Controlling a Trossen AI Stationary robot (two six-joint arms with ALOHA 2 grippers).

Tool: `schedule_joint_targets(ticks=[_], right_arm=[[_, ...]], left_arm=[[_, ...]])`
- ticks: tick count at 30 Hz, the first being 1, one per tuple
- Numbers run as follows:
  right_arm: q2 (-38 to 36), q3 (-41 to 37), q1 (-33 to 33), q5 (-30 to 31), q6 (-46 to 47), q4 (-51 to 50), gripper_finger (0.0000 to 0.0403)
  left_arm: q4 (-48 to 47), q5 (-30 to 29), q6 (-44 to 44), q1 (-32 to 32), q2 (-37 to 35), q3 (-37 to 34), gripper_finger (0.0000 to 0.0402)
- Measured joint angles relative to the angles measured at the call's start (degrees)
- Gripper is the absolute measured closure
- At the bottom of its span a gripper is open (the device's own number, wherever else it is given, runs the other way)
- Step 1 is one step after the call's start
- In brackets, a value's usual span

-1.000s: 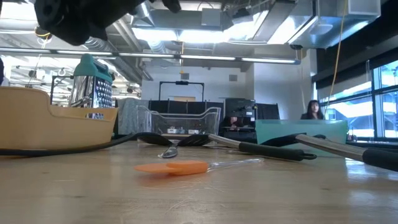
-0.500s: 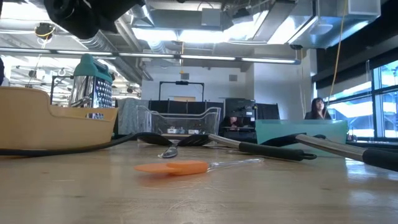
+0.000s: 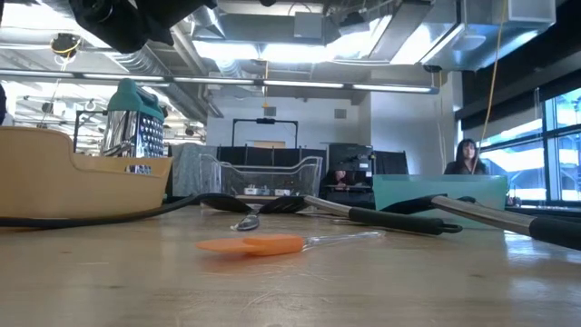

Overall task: Pick & Place Kitchen Items
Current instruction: Put the ice scoop into the yellow bin

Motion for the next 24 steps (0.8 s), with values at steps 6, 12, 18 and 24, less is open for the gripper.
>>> schedule_joint_targets(ticks=[6, 12, 18, 24], right_arm=[[0.8, 0.0, -0.9, -1.9, -0.5, 2.4, 0.0338], [1.4, 0.0, -1.6, -3.1, -0.7, 2.8, 0.0338], [1.7, 0.0, -2.0, -3.1, -0.7, 2.9, 0.0338], [1.7, 0.0, -2.1, -3.1, -0.7, 2.8, 0.0338]], left_arm=[[0.0, 0.0, 0.0, 0.0, 0.0, 0.0, 0.021], [0.1, 0.0, 0.0, 0.0, 0.0, 0.0, 0.0216], [-0.2, 0.0, -0.5, 0.0, 0.0, 0.1, 0.0225], [-0.2, -1.2, -0.6, 0.0, 0.0, 0.1, 0.0256]])
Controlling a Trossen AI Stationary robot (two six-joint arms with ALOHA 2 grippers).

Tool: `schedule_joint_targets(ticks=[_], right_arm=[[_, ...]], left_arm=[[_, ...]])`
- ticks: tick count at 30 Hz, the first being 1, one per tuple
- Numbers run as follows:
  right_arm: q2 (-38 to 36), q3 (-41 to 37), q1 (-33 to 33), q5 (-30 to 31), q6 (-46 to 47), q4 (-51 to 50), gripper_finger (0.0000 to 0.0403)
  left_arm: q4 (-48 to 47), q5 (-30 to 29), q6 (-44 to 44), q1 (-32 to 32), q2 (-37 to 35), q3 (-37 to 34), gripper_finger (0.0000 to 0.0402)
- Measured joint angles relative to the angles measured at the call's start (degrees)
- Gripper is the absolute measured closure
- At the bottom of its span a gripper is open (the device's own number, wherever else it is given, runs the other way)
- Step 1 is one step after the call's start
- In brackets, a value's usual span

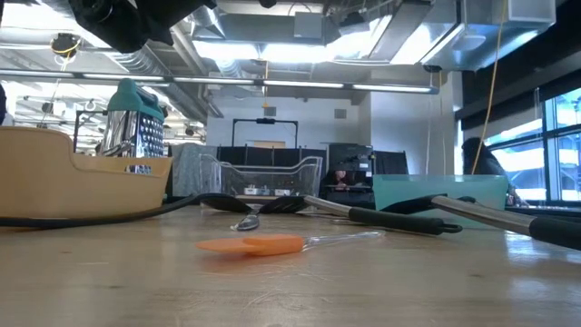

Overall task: Pick & Place Kitchen Items
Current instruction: Put the ice scoop into the yellow bin

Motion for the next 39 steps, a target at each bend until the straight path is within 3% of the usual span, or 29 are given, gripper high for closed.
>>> schedule_joint_targets(ticks=[8, 12, 24, 31, 35, 39], right_arm=[[0.0, 0.0, -0.3, 0.3, -0.2, -0.8, 0.0338], [0.0, 0.0, -0.3, 0.2, -1.0, -1.0, 0.0325], [-0.9, 0.0, 1.2, 1.5, -3.9, -4.6, 0.0214], [-5.5, 0.0, 4.1, 1.7, -5.3, -10.8, 0.0198], [-8.1, 0.1, 5.8, 2.0, -5.1, -19.6, 0.0197], [-10.5, 0.1, 6.3, 2.0, 1.4, -28.9, 0.0197]], left_arm=[[-0.3, -0.3, -1.1, 0.0, 0.0, 0.0, 0.0334], [-0.3, -0.3, -1.1, 0.0, 0.0, 0.0, 0.0334], [0.0, -0.3, -3.2, -0.1, 0.0, 0.0, 0.0334], [-1.2, -0.8, -3.4, -0.1, 0.0, 0.0, 0.0334], [-1.8, -0.8, -3.4, -0.1, 0.0, 0.0, 0.0334], [-5.1, -3.7, -4.3, -0.1, 0.0, 0.0, 0.0334]])
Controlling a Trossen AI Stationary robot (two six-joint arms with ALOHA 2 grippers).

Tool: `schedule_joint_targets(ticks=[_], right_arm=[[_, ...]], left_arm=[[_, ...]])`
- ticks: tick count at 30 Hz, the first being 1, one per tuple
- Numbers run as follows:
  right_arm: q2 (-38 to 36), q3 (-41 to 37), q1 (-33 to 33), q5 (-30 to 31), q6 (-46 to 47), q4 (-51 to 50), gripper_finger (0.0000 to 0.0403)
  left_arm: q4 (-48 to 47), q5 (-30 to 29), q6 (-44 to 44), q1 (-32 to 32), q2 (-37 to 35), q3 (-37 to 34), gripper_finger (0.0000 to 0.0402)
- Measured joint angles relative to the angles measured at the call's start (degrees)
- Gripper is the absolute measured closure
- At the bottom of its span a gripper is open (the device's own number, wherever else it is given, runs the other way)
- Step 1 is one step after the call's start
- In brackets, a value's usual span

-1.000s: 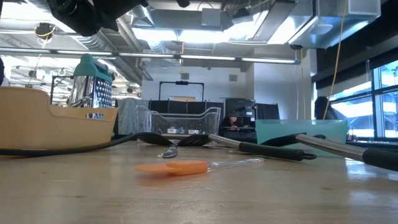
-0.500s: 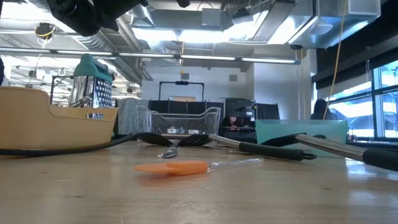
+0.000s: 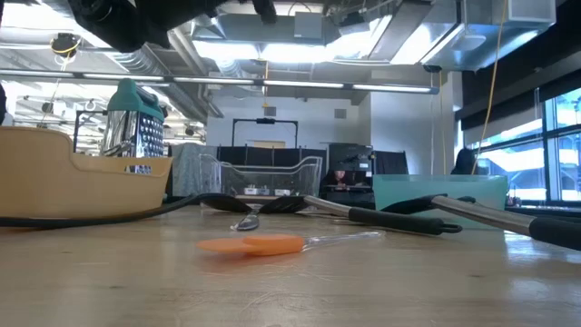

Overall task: Pick & Place Kitchen Items
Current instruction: Put the ice scoop into the yellow bin

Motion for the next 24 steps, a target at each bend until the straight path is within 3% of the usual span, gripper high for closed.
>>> schedule_joint_targets(ticks=[6, 11, 19, 24], right_arm=[[-0.8, 0.0, 0.2, 5.1, 6.9, -6.7, 0.0197], [-4.8, -4.2, 0.2, 7.2, 4.7, -2.2, 0.0197], [-25.1, -31.0, -4.0, -4.8, -4.8, 27.4, 0.0197], [-34.6, -42.8, -9.1, -12.3, -6.7, 39.1, 0.0197]], left_arm=[[-10.4, -8.8, -6.0, 0.1, -0.5, 0.0, 0.0334], [-22.0, -15.1, -14.9, 0.0, -1.5, 0.0, 0.0334], [-45.2, -25.2, -27.1, -2.5, -10.6, 0.0, 0.0334], [-66.6, -31.1, -41.1, -4.1, -18.1, 0.0, 0.0334]])
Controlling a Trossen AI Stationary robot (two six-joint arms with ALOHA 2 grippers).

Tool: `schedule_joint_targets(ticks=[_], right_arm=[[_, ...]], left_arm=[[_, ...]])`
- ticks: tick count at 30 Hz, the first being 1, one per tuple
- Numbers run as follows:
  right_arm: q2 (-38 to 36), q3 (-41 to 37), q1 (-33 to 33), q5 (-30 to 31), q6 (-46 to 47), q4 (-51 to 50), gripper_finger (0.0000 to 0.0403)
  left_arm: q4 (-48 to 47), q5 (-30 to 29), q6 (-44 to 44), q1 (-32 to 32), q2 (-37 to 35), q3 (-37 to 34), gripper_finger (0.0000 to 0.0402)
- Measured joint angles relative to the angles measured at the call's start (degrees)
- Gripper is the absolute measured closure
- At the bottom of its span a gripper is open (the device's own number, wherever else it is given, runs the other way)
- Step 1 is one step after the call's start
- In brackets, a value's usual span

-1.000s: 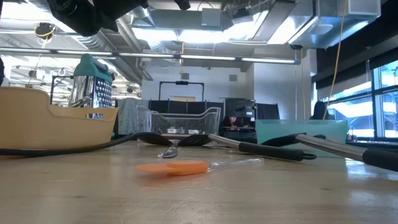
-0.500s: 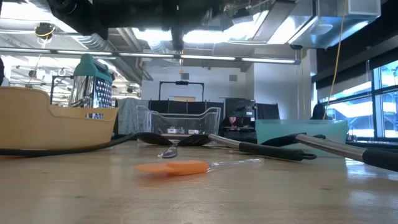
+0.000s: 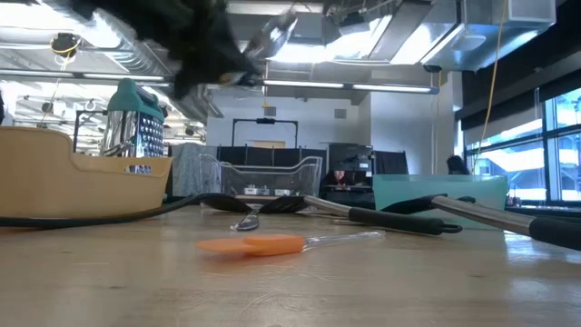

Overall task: Pick & Place Kitchen Items
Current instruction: Put the ice scoop into the yellow bin

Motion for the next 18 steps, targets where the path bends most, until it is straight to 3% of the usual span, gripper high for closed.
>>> schedule_joint_targets(ticks=[5, 9, 18], right_arm=[[-3.4, -2.6, -3.2, -3.3, 0.3, 1.3, 0.0196], [-3.7, -2.6, -3.8, -5.7, 0.8, 1.3, 0.0196], [-4.8, -2.6, -3.9, -12.1, 2.0, 0.4, 0.0196]], left_arm=[[-18.8, -0.5, -18.6, -0.4, -5.2, 0.0, 0.0334], [-30.4, 3.2, -31.7, -1.1, -7.5, 0.0, 0.0334], [-48.0, 9.9, -46.4, -6.9, -8.3, 2.7, 0.0334]])
